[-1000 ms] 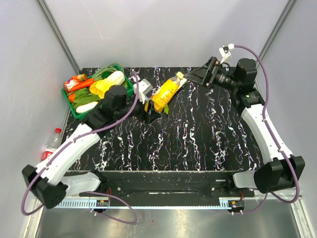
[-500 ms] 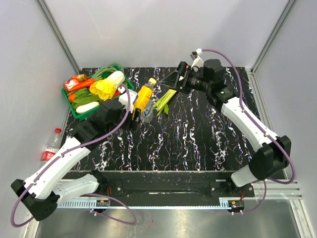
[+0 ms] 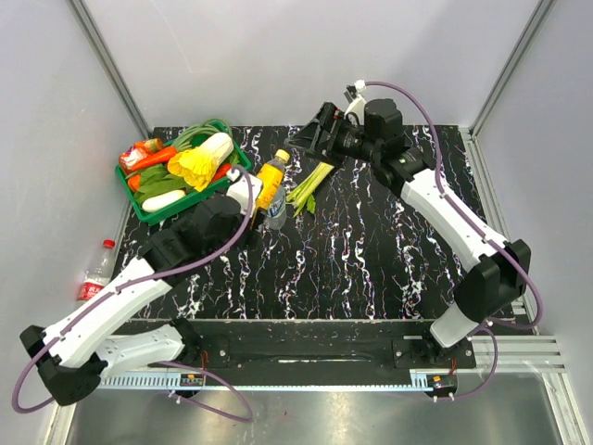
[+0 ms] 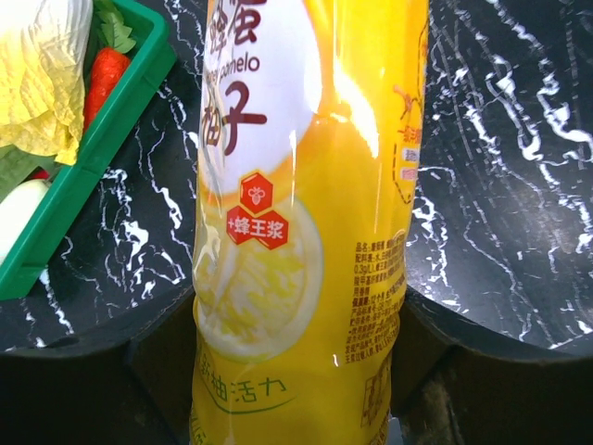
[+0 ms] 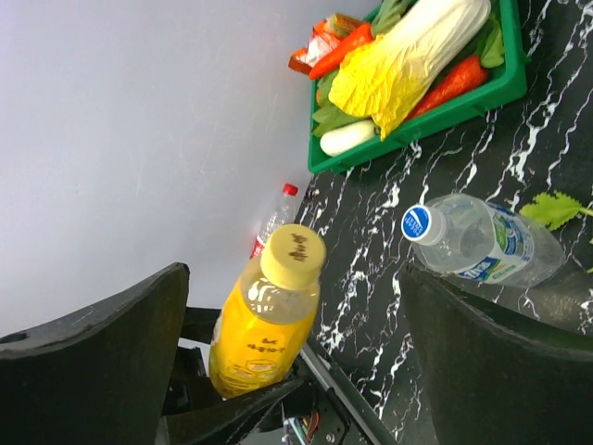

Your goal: Unscrew the bottle caps

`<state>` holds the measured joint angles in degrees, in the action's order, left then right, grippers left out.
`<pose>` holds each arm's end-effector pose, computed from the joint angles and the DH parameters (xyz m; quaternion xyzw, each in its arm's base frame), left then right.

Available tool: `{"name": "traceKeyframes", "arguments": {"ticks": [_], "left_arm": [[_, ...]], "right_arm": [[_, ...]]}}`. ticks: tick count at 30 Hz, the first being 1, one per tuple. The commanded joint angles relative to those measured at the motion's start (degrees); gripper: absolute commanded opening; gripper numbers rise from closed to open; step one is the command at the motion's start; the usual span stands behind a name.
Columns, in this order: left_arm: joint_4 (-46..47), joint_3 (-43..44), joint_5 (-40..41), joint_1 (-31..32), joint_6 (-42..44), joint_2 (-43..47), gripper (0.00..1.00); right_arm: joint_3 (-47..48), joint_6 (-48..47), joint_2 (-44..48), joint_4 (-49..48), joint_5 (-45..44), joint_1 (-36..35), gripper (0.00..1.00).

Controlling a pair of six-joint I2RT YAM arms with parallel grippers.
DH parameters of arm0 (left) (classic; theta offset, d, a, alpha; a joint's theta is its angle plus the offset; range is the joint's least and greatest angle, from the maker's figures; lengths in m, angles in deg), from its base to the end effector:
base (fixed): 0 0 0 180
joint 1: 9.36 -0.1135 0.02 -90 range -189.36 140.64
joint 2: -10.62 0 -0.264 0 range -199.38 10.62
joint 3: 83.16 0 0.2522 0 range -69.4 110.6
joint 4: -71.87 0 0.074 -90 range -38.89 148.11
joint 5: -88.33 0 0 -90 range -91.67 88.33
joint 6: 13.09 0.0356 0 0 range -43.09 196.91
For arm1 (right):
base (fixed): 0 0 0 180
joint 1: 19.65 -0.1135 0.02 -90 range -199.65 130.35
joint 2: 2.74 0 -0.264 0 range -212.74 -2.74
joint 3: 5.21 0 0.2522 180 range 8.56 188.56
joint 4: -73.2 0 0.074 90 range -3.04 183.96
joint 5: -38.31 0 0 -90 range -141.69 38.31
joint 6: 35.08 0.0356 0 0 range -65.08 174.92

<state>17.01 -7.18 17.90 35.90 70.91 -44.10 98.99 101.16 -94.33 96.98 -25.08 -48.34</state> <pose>0.1437 -0.1281 0.3609 0.2161 0.8450 -0.0664 0.4846 0.3233 0.1951 0.4120 -0.0297 0.7653 0.5170 0.3823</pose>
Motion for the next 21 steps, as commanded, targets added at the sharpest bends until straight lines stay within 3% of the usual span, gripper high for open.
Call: {"name": "traceKeyframes", "arguments": {"ticks": [1, 6, 12, 15, 18, 21], "left_arm": [[-0.82, 3.78, 10.29, 3.52, -0.50, -3.28, 0.38], [-2.75, 6.69, 17.16, 8.79, -0.68, -7.24, 0.38], [-3.28, 8.53, 19.97, 12.31, -1.47, -9.79, 0.38], [-3.98, 9.06, 21.47, 13.63, -1.82, -11.28, 0.38], [-4.51, 9.42, 22.96, 14.51, -2.09, -12.25, 0.38], [-4.43, 9.24, 23.58, 14.95, -2.35, -12.34, 0.38]], "right_arm": [[4.13, -0.36, -2.18, 3.77, -1.82, -2.07, 1.00], [5.63, 0.08, -4.12, 5.79, -2.26, -2.25, 1.00], [5.37, 0.34, -4.21, 6.68, -2.71, -2.25, 0.93], [4.84, 0.96, -4.03, 5.89, -1.48, -2.25, 0.87], [3.18, 2.01, -3.07, 2.99, -0.07, -2.25, 0.71], [2.47, 2.45, -2.89, 1.85, 0.28, -2.25, 0.70]]}}
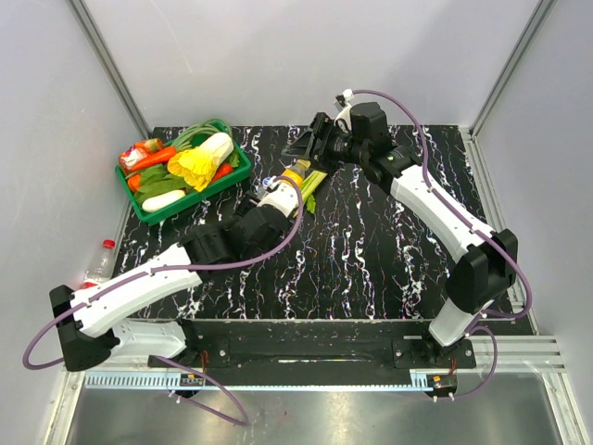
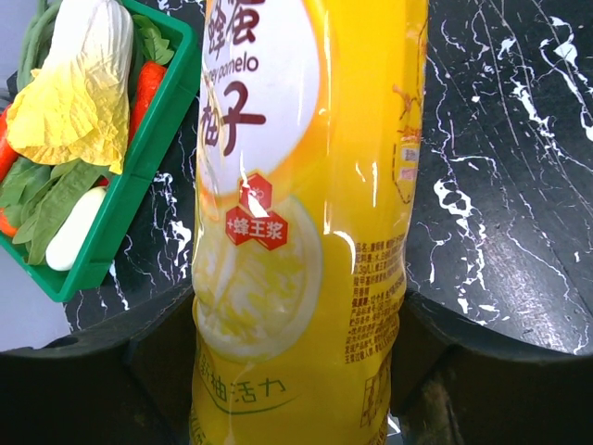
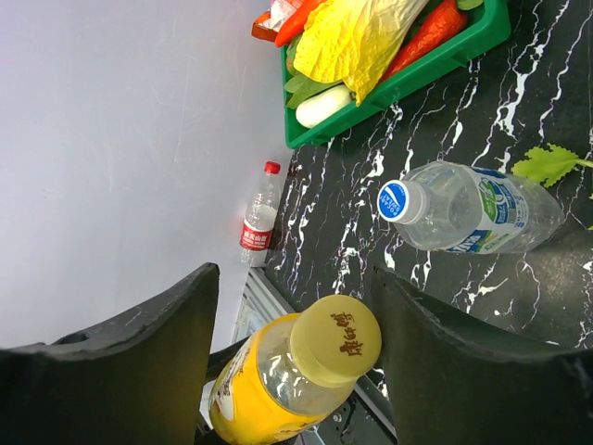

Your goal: Unscrew the bottle caps

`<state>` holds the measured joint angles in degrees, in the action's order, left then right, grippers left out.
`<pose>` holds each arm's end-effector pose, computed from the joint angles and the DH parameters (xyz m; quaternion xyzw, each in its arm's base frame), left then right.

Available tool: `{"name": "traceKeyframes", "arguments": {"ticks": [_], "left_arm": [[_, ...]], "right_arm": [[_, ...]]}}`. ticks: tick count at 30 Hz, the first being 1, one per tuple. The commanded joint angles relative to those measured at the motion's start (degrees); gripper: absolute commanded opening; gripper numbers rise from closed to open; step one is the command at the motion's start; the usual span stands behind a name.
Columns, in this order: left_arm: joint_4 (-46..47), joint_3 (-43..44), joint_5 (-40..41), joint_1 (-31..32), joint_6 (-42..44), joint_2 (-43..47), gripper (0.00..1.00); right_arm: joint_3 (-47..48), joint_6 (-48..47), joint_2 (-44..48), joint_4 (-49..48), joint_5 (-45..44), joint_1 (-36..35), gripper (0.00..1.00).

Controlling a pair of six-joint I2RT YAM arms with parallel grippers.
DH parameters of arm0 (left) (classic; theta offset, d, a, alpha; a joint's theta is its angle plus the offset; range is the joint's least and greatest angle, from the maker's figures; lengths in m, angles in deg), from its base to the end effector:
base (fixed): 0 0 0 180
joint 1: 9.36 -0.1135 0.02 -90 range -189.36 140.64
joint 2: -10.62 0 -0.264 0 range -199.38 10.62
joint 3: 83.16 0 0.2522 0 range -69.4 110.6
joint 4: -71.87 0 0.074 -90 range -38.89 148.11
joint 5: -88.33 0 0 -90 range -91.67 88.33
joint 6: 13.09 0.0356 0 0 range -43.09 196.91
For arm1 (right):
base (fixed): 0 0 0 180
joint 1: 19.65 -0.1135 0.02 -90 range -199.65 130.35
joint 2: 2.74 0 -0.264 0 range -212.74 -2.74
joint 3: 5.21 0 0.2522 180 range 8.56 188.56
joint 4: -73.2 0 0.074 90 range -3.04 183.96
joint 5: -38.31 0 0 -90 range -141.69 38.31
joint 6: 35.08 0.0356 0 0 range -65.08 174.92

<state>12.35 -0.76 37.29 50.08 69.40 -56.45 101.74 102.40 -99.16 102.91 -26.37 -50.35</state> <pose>0.1379 -0.1895 0.3524 0.2635 0.8376 0.0538 0.4755 0.3342 0.2162 0.3871 -0.0096 0.8052 0.4951 0.3262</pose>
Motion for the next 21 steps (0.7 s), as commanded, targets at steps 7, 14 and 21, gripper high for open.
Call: {"name": "traceKeyframes", "arguments": {"ticks": [7, 14, 21], "left_arm": [[0.23, 2.55, 4.72, 1.12, -1.19, 0.27, 0.38], [-0.21, 3.08, 5.69, 1.47, -1.54, -0.61, 0.38], [-0.30, 3.08, 6.83, 1.47, -2.25, -1.14, 0.38]], "right_arm": [[-0.37, 1.12, 1.59, -3.73, 2.89, -0.24, 0.54], [-0.90, 1.38, 1.41, -3.90, 3.07, -0.24, 0.32], [-1.52, 0.94, 1.85, -5.39, 3.95, -0.24, 0.00]]}}
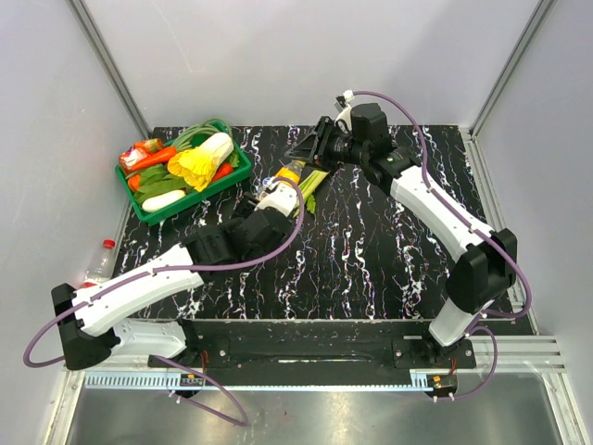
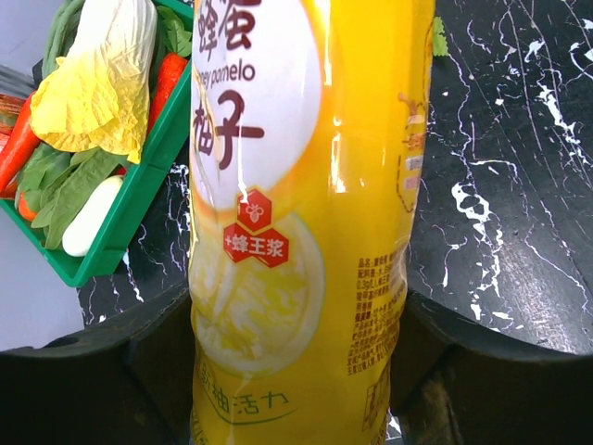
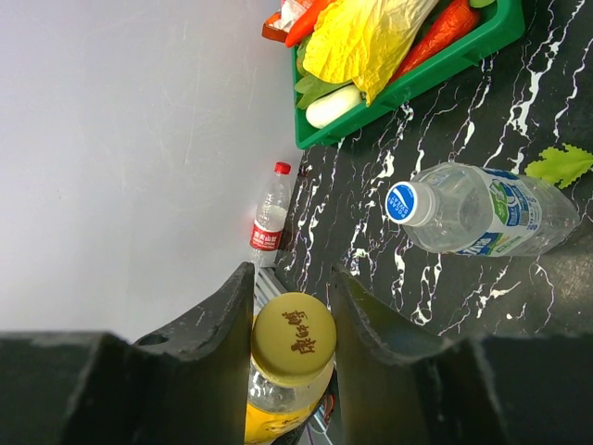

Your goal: Unscrew the bottle caps

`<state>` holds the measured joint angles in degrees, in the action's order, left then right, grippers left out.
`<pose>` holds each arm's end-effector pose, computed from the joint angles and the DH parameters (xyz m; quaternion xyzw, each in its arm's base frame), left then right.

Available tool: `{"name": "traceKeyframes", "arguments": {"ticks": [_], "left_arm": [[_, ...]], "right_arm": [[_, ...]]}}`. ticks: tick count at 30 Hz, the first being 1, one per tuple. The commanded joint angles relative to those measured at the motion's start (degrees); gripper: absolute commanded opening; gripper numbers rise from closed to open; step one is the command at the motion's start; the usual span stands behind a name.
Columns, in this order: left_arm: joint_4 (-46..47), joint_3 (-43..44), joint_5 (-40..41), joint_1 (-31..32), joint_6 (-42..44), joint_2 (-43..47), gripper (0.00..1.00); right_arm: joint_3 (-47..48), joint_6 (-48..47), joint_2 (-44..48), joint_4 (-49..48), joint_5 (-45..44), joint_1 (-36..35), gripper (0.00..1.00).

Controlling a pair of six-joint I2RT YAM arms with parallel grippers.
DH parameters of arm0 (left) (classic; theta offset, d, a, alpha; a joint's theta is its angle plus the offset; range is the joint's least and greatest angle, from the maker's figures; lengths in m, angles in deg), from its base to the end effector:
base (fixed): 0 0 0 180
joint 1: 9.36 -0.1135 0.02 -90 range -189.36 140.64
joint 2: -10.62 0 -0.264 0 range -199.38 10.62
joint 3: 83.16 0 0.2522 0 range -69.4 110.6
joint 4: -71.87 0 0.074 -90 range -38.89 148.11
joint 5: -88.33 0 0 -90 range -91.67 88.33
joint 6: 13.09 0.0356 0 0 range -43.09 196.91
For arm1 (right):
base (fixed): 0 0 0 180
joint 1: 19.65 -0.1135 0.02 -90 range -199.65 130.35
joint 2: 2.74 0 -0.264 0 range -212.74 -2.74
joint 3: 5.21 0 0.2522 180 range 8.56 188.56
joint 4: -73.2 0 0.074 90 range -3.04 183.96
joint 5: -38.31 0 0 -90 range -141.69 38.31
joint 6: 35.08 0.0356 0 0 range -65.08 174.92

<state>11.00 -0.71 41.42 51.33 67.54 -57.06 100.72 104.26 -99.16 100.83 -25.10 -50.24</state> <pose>0.1352 -0.1912 0.3500 0.2498 0.8371 0.0793 0.4802 0.3352 0.2167 0.3846 -0.0048 0.7994 0.5096 0.3182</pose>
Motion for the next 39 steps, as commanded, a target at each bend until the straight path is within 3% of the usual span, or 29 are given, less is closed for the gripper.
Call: {"name": "traceKeyframes", "arguments": {"ticks": [1, 12, 22, 31, 39], "left_arm": [[1.06, 2.95, 2.79, 0.22, -0.56, -0.61, 0.38], [5.88, 0.84, -1.42, 0.13, -2.06, -0.61, 0.36], [12.04, -2.15, -10.12, -1.88, -2.50, 2.11, 0.19], [21.09, -8.12, -26.46, -7.94, -1.88, 9.49, 0.18], [28.65, -13.05, -46.85, -15.24, -3.82, 15.55, 0.18]], "right_arm": [[-0.84, -1.00, 1.94, -3.67, 3.03, -0.35, 0.00], [-6.02, -0.39, 3.34, -11.49, 7.60, -0.09, 0.00], [-10.15, -0.13, 6.24, -16.24, 9.27, 1.23, 0.00], [-15.51, 3.56, 10.28, -25.19, 13.22, 3.52, 0.00], [-18.33, 6.29, 12.75, -35.13, 19.37, 4.05, 0.00]]}}
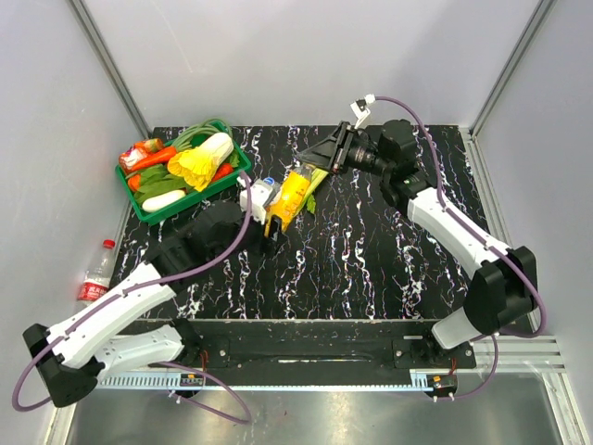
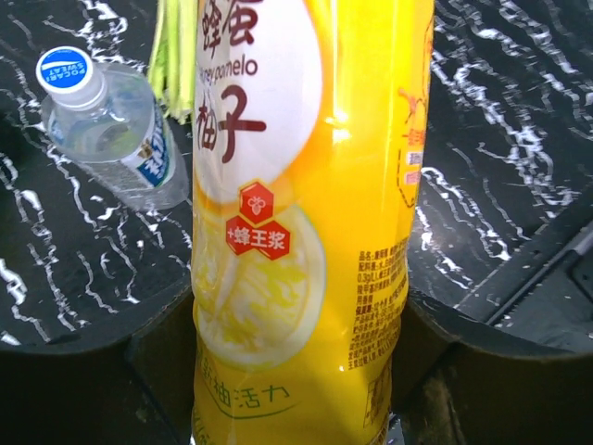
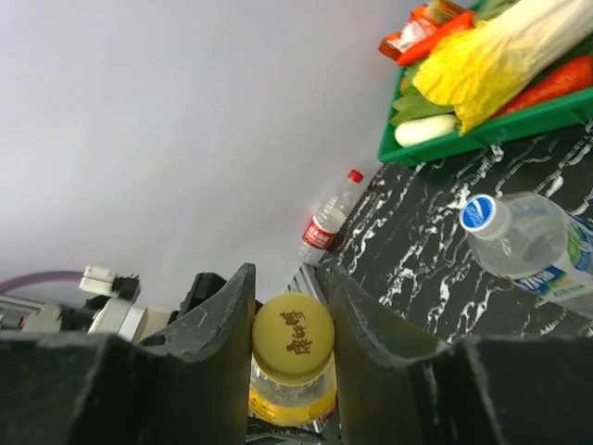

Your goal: Unscrew the bottle caps

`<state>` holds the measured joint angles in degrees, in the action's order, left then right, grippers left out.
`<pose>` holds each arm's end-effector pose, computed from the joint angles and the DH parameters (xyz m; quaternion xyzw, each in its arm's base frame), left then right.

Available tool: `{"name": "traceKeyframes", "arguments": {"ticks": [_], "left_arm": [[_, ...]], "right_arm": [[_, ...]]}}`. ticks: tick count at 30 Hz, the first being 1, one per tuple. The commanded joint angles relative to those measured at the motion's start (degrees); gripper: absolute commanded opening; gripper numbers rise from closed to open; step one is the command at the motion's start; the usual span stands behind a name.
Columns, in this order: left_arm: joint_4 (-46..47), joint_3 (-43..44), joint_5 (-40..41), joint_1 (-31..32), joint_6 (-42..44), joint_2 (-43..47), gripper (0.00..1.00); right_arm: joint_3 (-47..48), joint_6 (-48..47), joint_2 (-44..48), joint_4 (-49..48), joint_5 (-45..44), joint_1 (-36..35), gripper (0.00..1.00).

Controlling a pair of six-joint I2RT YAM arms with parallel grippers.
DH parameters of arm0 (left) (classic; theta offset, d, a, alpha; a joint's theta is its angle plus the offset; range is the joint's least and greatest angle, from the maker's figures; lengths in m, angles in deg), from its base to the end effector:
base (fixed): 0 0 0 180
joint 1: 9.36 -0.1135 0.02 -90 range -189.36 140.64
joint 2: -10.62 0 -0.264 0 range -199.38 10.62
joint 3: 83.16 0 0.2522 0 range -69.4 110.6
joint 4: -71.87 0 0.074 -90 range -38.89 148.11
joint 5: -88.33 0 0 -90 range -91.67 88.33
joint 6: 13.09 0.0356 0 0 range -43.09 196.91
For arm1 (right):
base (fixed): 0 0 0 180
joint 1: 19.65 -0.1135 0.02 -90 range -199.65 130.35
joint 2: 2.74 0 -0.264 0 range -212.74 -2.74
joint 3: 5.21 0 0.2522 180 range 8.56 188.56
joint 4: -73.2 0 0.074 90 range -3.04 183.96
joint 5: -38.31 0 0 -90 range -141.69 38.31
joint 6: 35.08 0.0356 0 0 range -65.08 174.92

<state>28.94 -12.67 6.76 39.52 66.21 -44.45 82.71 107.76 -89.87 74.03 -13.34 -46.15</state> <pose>0.1413 -0.1539 0.3466 0.2428 0.8182 -0.2025 0.4802 0.3131 0.1808 0.3806 -0.0738 0.7034 0.6050 0.3656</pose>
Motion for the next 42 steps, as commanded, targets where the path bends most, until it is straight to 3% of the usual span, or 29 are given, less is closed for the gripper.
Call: {"name": "traceKeyframes", "arguments": {"ticks": [1, 11, 19, 24, 31, 33, 35, 38, 42], "left_arm": [[11.76, -1.53, -14.90, -4.31, -2.83, 3.21, 0.18], [25.28, -6.01, -40.66, -11.96, -8.72, 5.32, 0.15], [38.55, -7.51, -59.56, -13.81, -15.57, 1.81, 0.11], [44.19, -7.42, -64.32, -13.73, -18.92, -0.12, 0.11], [37.97, -5.93, -61.70, -13.73, -15.68, -0.31, 0.11], [34.11, -5.32, -58.98, -13.73, -12.87, 0.22, 0.11], [30.42, -4.70, -56.86, -13.73, -10.58, 0.57, 0.11], [25.84, -3.91, -53.00, -13.73, -8.12, 1.28, 0.11], [20.22, -3.12, -48.34, -13.73, -4.60, 2.07, 0.11]], "right_arm": [[-0.58, 3.06, 3.81, -9.47, 8.49, 0.05, 0.00], [-4.19, 6.05, 8.20, -24.14, 13.94, 0.49, 0.00], [-6.47, 8.33, 10.93, -40.58, 19.30, 0.49, 0.00], [-6.91, 11.66, 10.67, -48.94, 21.77, 0.49, 0.00], [-7.26, 12.55, 10.75, -48.07, 19.05, 0.92, 0.00], [-7.70, 12.81, 11.11, -47.54, 17.47, 1.54, 0.11], [-8.05, 14.04, 11.63, -47.80, 15.63, 2.68, 0.44], [-9.02, 15.10, 12.68, -47.54, 12.46, 4.61, 0.79], [-8.41, 13.97, 13.21, -41.42, 10.17, 5.93, 1.00]]}}
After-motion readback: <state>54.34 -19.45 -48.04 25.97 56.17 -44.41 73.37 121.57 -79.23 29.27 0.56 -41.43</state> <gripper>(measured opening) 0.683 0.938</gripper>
